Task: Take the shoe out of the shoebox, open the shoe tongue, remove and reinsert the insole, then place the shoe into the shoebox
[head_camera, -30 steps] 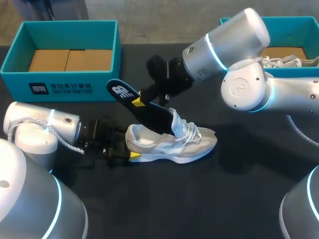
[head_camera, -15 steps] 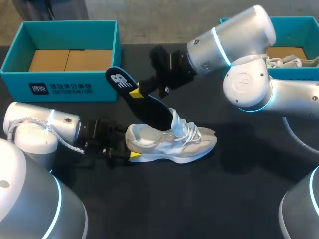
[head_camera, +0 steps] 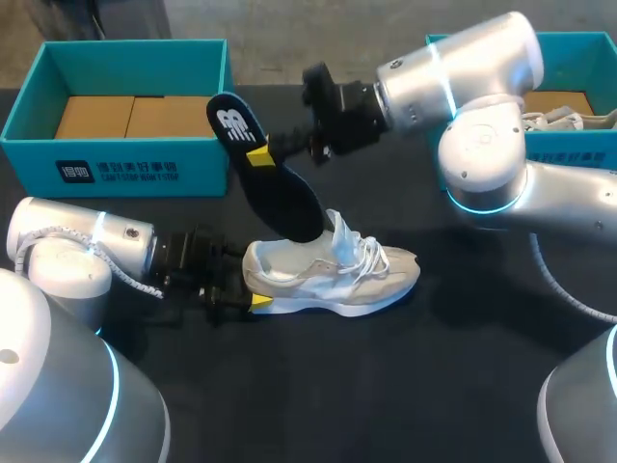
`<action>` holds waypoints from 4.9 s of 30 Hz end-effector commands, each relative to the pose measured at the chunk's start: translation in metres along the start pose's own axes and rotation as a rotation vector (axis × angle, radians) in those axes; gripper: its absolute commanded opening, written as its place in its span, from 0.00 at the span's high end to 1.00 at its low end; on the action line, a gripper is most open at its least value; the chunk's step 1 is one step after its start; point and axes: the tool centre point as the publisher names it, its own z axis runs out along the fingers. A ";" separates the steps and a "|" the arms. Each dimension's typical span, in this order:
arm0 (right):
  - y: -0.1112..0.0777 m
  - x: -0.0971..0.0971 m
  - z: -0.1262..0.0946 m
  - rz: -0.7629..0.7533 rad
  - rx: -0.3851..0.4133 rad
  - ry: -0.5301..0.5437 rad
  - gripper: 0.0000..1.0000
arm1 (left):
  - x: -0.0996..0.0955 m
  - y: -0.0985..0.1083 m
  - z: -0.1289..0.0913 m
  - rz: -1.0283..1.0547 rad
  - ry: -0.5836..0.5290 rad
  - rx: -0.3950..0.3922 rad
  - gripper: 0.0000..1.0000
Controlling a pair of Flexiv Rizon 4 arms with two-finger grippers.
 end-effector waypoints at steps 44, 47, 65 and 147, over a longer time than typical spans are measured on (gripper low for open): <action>0.053 -0.007 -0.050 0.064 -0.067 0.100 1.00 | 0.001 0.003 0.001 0.001 -0.002 0.000 1.00; 0.053 -0.007 -0.051 0.066 -0.069 0.102 1.00 | 0.001 0.003 0.001 0.001 -0.002 0.000 1.00; 0.054 -0.008 -0.053 0.063 -0.065 0.093 1.00 | 0.001 0.003 0.001 0.001 -0.002 0.000 1.00; 0.095 0.105 -0.156 0.299 -0.078 0.012 1.00 | 0.001 0.003 0.001 0.001 -0.002 0.000 1.00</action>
